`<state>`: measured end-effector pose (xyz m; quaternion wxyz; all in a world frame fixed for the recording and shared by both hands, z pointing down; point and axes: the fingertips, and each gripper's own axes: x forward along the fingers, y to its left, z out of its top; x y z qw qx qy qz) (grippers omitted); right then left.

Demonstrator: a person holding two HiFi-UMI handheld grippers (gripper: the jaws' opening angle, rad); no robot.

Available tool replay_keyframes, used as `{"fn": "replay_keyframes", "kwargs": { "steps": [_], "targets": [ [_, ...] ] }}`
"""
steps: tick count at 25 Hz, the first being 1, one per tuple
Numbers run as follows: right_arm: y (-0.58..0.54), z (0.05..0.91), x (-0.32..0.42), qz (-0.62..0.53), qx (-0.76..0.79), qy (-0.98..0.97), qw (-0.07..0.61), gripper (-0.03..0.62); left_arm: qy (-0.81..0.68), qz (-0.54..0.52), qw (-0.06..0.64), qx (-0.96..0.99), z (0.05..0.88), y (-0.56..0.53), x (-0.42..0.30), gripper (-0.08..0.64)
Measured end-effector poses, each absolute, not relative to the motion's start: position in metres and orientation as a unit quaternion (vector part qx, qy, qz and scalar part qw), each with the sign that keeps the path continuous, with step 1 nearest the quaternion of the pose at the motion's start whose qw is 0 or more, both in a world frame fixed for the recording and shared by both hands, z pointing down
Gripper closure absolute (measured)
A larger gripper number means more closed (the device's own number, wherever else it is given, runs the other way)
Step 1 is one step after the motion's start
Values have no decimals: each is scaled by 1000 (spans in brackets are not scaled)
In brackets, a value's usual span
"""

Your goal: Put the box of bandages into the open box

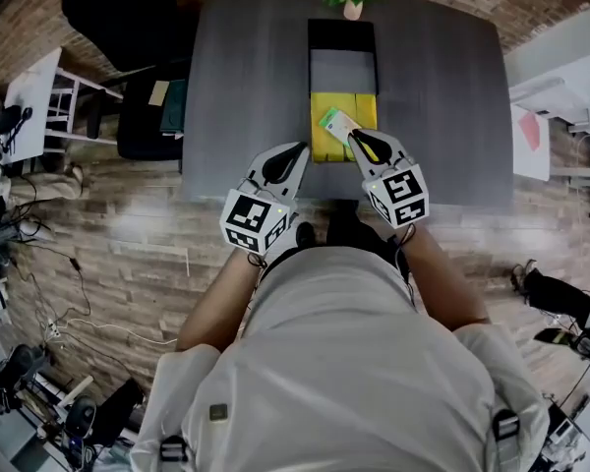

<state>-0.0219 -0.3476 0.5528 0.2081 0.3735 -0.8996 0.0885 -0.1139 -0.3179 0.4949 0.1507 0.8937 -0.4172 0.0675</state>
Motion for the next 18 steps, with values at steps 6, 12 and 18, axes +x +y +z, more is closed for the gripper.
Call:
{"fn": "replay_keyframes", "kwargs": {
  "steps": [6,12,18],
  "targets": [
    [-304,487,-24,63,411,-898,145,566,-392,17,131,910,441,-282,-117,543],
    [-269,444,-25,35,426,-897,113,571,-377,9,89,922,413,-254,-114,543],
    [-243,428,-12,24,431,-896,102,571,-364,5,90,927,405,-238,-95,543]
  ]
}}
